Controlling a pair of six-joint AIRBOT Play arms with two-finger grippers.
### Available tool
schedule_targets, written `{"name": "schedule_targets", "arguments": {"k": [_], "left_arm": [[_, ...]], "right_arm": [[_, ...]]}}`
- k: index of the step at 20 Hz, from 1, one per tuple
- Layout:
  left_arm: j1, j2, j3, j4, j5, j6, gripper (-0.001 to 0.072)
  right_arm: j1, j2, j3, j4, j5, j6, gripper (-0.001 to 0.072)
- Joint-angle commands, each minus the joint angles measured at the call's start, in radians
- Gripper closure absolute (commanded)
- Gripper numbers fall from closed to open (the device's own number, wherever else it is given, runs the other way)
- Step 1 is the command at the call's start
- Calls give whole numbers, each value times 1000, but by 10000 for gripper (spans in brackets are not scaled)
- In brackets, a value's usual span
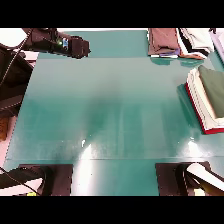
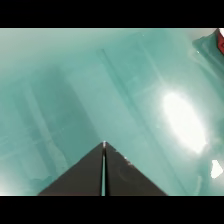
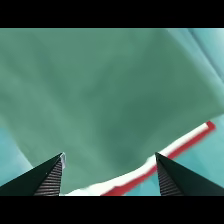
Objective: Fold the shirts.
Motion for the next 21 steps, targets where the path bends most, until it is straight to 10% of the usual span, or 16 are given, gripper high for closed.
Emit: {"name": "schedule_targets", "arguments": {"k": [1,9,14,21], "left_arm": [[0,0,0,0,-2,4,680],[0,0,0,0,3,3,680],[0,0,0,0,95,3,680],[0,0,0,0,152,3,680]], "right_arm": [[-21,40,44,59,1,1,67],[543,70,206,337,-48,19,90],[883,14,206,338,-86,18,689],[998,-40,206,341,-94,19,689]]}}
